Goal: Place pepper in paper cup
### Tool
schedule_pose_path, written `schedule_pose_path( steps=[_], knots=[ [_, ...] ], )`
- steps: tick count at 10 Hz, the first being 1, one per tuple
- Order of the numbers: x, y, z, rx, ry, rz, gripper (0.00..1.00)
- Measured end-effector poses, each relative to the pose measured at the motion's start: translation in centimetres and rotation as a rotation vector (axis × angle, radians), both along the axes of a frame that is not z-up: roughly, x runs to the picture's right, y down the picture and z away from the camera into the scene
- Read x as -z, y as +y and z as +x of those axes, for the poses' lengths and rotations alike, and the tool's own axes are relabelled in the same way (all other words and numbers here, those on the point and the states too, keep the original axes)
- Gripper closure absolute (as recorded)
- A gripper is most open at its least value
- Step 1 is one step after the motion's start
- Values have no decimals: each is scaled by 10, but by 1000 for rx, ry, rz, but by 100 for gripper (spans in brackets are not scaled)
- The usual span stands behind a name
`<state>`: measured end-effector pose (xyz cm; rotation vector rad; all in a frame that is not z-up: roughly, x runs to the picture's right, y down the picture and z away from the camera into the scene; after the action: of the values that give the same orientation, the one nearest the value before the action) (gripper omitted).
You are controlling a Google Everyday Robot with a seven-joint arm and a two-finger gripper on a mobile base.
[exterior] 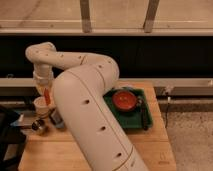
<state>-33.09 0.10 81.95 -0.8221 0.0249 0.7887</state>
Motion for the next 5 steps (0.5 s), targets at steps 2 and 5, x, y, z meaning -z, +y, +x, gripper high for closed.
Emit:
schedule_pose_path(
  steps=[2, 5],
  knots=[
    [8, -8, 1, -29, -26, 43, 76],
    [13, -15, -2, -45, -58, 73, 61]
  ],
)
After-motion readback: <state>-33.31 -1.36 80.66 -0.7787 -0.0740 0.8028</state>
